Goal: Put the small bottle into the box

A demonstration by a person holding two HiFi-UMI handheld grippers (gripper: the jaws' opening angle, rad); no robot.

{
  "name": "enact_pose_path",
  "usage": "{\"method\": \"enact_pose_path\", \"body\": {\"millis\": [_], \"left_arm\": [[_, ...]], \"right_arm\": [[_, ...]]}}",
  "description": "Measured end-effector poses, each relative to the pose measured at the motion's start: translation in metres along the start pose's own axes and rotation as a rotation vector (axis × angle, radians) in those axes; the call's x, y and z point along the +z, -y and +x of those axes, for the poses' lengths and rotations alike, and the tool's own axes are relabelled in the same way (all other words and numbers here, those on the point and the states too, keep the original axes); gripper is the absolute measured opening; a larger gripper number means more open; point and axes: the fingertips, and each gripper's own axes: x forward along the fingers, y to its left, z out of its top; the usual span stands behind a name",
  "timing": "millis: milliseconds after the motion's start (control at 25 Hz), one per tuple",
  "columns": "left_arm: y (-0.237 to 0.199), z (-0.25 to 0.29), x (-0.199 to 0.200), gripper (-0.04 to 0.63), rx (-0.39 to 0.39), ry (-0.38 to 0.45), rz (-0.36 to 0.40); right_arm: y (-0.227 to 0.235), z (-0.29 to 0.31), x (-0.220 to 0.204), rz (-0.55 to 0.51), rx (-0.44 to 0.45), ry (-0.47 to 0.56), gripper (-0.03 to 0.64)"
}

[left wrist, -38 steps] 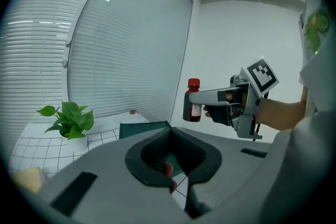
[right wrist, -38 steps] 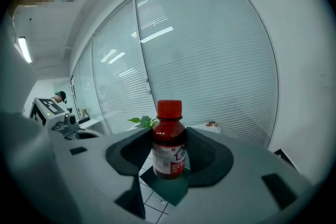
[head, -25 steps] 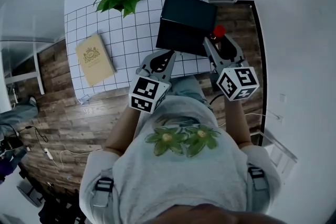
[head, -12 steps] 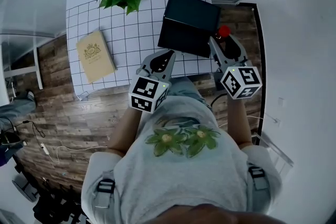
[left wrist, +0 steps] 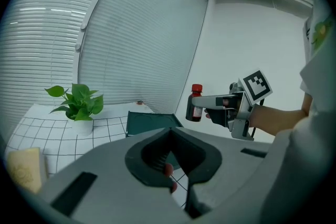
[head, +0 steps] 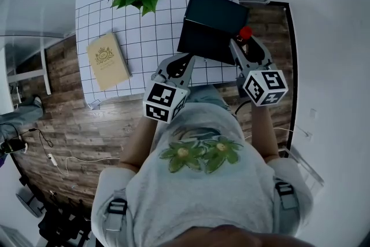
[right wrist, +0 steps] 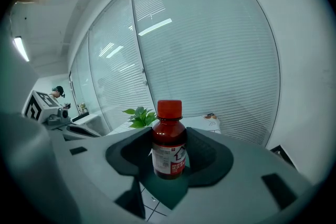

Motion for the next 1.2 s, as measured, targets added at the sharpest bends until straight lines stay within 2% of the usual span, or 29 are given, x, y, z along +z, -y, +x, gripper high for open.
{"method": "enact_pose_path", "body": {"millis": [760, 1200], "left_arm": [[-0.011, 0.018, 0.005, 0.008, -0.002, -0.033, -0.006], [-0.018, 0.015, 0.004, 0.008, 0.032, -0.037, -0.032]], "right_arm": [[0.002, 0.032, -0.019, 0.024, 0.041, -0.073, 0.202], [-0.007, 0.044, -0.031, 0.012, 0.088, -0.118, 0.202]]}}
